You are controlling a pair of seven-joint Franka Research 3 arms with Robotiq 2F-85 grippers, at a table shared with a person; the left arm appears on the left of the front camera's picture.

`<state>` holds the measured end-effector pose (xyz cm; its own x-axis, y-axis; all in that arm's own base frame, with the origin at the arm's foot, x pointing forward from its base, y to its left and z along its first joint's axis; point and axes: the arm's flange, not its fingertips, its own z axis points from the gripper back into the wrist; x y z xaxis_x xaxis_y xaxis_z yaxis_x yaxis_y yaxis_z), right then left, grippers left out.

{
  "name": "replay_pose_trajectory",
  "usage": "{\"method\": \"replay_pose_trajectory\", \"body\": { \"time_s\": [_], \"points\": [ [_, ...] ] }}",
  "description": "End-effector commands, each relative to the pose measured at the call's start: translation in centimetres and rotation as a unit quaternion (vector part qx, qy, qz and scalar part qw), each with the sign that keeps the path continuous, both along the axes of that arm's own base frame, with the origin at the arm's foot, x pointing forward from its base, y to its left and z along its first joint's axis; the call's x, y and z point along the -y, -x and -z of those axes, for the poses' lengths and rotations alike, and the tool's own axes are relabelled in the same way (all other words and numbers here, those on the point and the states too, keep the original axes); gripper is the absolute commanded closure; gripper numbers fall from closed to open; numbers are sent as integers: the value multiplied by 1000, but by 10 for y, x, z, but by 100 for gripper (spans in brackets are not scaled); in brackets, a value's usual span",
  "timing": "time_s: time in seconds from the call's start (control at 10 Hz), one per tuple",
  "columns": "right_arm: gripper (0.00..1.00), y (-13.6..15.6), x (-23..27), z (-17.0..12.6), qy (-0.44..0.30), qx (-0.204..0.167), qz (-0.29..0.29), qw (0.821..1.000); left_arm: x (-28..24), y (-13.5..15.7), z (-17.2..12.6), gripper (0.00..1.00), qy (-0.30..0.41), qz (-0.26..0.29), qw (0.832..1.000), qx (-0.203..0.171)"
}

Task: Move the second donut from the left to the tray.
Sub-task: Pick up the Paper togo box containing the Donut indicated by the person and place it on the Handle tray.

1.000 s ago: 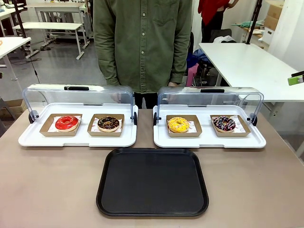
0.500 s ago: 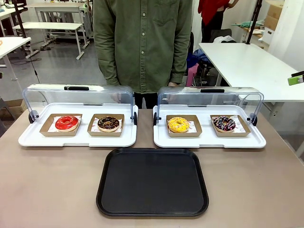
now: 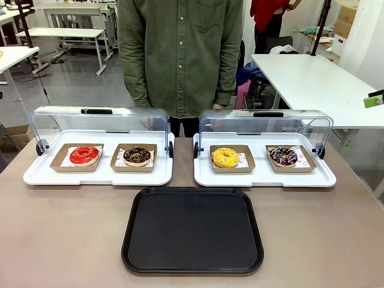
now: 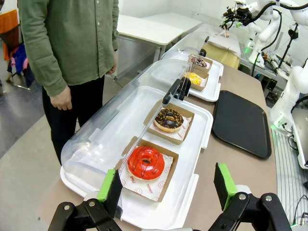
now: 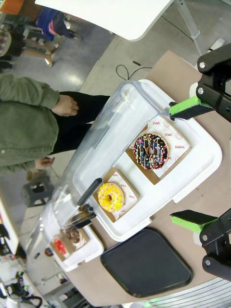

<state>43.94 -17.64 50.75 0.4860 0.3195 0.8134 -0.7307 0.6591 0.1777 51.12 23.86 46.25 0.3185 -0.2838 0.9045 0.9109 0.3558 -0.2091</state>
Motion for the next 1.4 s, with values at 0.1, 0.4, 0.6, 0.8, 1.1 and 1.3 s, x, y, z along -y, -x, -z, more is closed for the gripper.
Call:
{"method": "replay_pose_trajectory", "body": {
  "time_s": [0.1, 0.4, 0.6, 0.8, 1.1, 1.3],
  "points": [
    [0, 2, -5, -2, -5, 1, 3, 1000, 1, 1, -2, 0, 2, 3, 1000, 1],
    [0, 2, -5, -2, -5, 1, 3, 1000, 1, 1, -2, 0, 2, 3, 1000, 1],
    [0, 2, -5, -2, -5, 1, 3, 1000, 1, 1, -2, 0, 2, 3, 1000, 1],
    [0, 2, -5, -2, -5, 1, 3, 1000, 1, 1, -2, 0, 2, 3, 1000, 1],
    [0, 2, -5, -2, -5, 1, 3, 1000, 1, 1, -2, 0, 2, 3, 1000, 1],
    [0, 2, -5, -2, -5, 1, 3, 1000, 1, 1, -2, 0, 2, 3, 1000, 1]
  ]
}}
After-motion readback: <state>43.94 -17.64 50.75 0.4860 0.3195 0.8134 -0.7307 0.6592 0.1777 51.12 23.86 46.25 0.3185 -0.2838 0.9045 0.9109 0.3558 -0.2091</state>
